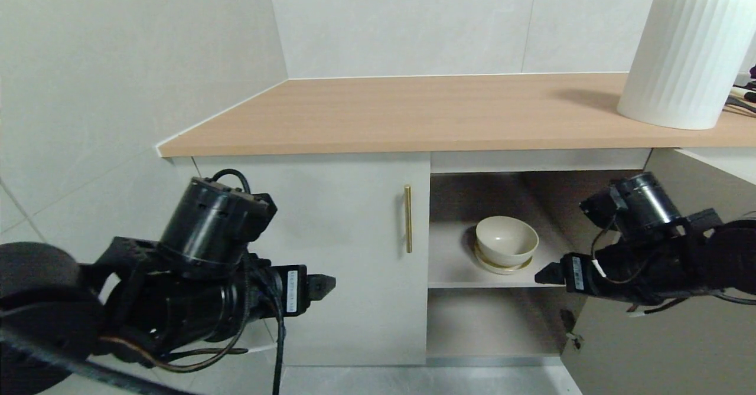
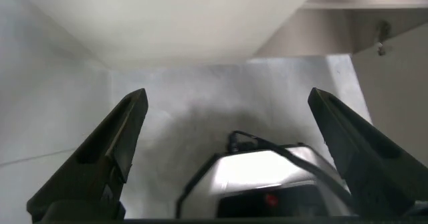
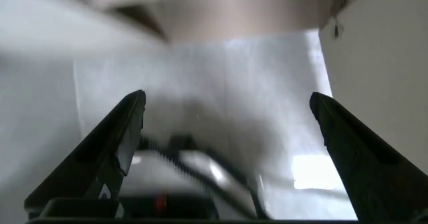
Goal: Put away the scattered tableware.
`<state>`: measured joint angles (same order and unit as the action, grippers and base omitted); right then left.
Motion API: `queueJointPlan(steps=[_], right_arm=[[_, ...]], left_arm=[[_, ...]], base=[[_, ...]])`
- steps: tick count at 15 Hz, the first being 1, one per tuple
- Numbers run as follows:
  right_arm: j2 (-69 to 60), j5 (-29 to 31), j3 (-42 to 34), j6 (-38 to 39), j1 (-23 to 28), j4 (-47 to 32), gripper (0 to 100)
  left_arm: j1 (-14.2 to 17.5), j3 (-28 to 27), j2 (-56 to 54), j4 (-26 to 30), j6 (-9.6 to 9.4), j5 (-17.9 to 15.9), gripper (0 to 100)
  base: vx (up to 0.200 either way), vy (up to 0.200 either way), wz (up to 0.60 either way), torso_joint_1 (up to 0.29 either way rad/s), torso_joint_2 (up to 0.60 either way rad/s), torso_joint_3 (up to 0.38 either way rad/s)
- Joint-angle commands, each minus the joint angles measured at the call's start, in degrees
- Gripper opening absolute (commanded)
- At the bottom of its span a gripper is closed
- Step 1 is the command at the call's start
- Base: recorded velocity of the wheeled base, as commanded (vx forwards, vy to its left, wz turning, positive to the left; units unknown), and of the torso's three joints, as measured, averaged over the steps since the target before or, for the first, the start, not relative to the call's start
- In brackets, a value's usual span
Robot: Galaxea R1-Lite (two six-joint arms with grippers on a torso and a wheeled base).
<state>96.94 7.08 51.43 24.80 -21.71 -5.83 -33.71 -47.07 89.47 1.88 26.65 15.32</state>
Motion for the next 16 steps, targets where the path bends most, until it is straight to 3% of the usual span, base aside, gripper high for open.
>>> queueJointPlan(steps=[1, 8, 16], right_arm=[[-10.37, -0.05, -2.83, 0.17, -3.43, -4.02, 100], [-15.20, 0.48, -6.43, 0.17, -6.15, -4.28, 100], [-15.20, 0.48, -6.61, 0.08, -6.41, -4.37, 100]], left_arm=[[0.31, 3.39, -7.82, -0.03, -0.63, 0.41, 100], [0.92, 4.44, -3.77, -0.47, -0.46, 0.76, 100], [0.48, 4.53, -3.51, -0.38, -0.55, 0.76, 100]], base=[[0.000, 0.000, 0.00, 0.000, 0.00, 0.000], [0.000, 0.000, 0.00, 0.000, 0.00, 0.000], [-0.200, 0.000, 0.00, 0.004, 0.00, 0.003]])
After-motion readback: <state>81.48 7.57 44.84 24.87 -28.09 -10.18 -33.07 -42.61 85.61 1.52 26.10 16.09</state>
